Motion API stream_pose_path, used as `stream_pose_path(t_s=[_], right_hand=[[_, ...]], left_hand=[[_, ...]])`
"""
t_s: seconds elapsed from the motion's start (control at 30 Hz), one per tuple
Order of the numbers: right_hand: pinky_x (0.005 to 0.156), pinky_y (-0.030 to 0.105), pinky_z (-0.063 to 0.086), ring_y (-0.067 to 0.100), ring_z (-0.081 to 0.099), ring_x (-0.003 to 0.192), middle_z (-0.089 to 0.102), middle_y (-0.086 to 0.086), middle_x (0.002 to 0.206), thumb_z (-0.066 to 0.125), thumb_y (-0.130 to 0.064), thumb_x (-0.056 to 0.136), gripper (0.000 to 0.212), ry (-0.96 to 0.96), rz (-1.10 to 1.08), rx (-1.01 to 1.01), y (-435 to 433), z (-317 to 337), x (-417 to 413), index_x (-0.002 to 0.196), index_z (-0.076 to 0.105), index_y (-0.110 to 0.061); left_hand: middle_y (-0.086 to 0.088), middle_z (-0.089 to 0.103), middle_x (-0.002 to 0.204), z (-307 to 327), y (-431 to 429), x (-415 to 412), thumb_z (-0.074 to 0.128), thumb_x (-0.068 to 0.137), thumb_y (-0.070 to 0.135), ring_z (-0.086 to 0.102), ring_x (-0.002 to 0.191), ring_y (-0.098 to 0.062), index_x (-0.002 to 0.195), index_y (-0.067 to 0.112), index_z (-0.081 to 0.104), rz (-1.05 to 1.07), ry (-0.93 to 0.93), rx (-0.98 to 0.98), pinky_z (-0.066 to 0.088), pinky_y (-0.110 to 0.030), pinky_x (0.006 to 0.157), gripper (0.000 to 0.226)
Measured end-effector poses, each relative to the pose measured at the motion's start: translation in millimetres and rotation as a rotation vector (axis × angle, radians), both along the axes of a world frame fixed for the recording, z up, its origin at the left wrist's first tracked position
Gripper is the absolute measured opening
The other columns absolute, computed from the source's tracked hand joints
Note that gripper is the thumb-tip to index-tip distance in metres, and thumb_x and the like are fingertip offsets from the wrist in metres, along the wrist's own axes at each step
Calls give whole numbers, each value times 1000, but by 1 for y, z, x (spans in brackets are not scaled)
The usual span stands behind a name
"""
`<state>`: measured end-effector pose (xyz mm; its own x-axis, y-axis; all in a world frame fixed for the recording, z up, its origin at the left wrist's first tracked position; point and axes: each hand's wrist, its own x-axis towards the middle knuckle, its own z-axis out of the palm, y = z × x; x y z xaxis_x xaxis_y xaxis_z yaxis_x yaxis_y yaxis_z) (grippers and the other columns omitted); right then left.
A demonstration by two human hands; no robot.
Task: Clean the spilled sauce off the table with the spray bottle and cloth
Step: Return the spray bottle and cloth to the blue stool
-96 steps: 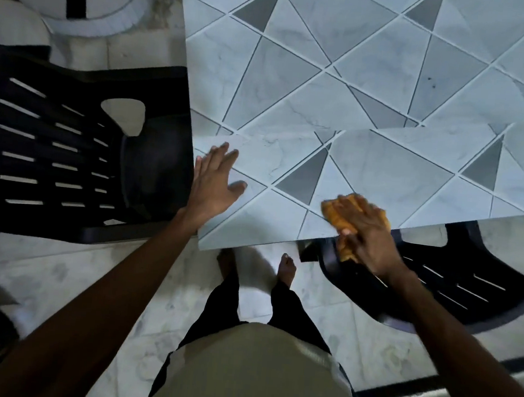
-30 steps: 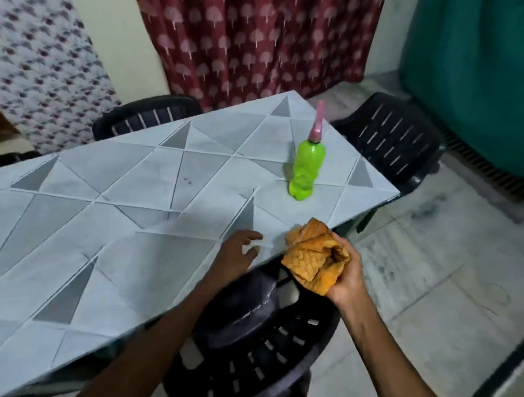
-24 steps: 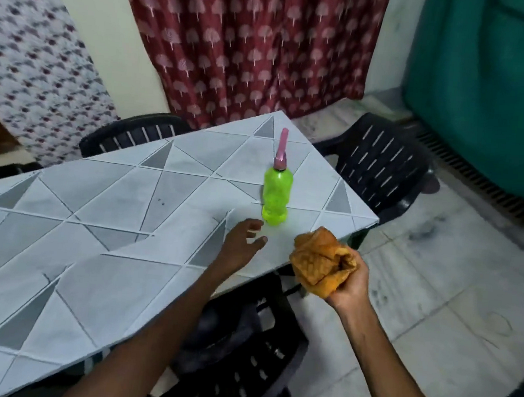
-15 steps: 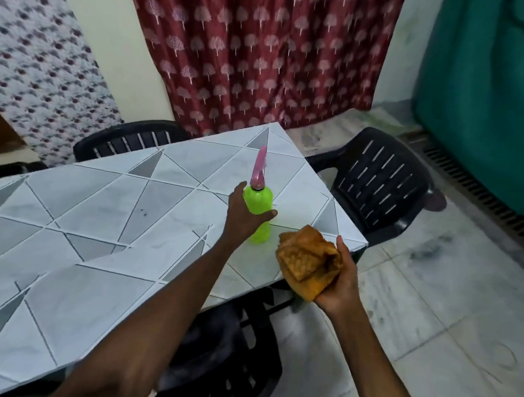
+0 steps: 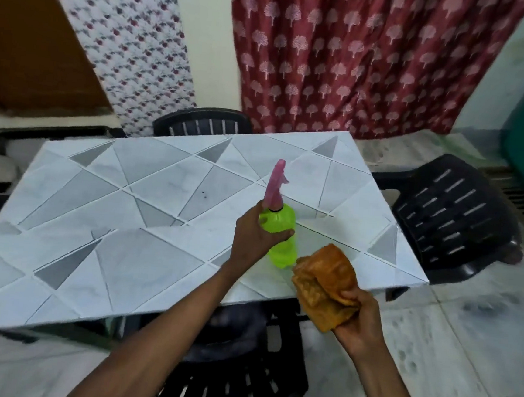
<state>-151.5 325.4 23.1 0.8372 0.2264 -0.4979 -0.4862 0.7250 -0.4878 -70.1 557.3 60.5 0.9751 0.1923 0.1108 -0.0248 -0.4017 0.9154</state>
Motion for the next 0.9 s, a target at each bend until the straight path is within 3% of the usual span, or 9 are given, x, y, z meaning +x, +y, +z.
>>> stream_pose_path(t_s=[0.1,0.23,0.33,0.4,0.47,0.53,0.63,0.77,0.9], right_hand=[[117,61,28,50,40,138,44,34,146,81,-2,41,113,21,50,7,42,-4,-18,146,40,7],[108,59,42,46,53,129,55,29,139,87,-4,37,108,1,125,55,124,11,-53,138,50,5],[116,59,31,46,49,133,51,30,143,91,-28,59,98,19,233,156,194,32,-82,141,48,3],[122,59,19,49,41,139,43,33,149,76,-50,82,91,60,374,174,245,42,-103,146,42,5],[122,58,19,48,40,140,40,33,150,59,-62,92,89,133,463,171,304,44,-123,147,40,6],[118,55,31,43,44,139,42,30,150,51,-57,97,79,163,531,129,355,47,-141,148,41,3],[93,49,57,38,62,122,57,28,138,50,-36,98,56,141,641,7,444,44,-175,138,56,3],[100,50,49,35,70,105,69,23,117,49,-15,96,33,106,782,-118,540,32,-209,112,73,1],[101,54,49,38,68,106,68,23,122,45,-11,88,43,51,931,-159,641,22,-237,126,64,-6]], left_hand=[[26,68,92,9,53,-45,94,57,29,62,87,13,103,53,59,93,-7,-10,50,-13,77,63],[30,68,96,15,144,-120,93,55,39,64,90,8,101,61,58,189,6,20,56,-29,82,62],[22,71,95,17,216,-179,94,54,39,66,88,5,105,57,60,285,17,6,58,-34,82,64],[18,72,89,19,259,-219,94,58,28,67,82,4,106,43,62,339,21,-20,59,-31,78,59],[21,71,76,18,308,-259,90,65,9,67,69,6,98,37,61,372,24,-23,57,-20,65,52],[21,72,83,22,352,-292,92,61,14,69,77,4,100,44,63,452,37,16,59,-25,71,56],[17,73,95,18,427,-353,94,56,28,69,90,0,106,47,64,570,64,-17,58,-35,84,61],[21,71,94,19,498,-422,95,55,33,66,91,7,109,44,63,756,61,3,57,-29,84,63],[16,72,96,14,567,-487,91,52,42,68,91,-2,109,55,59,906,99,34,58,-36,84,66]])
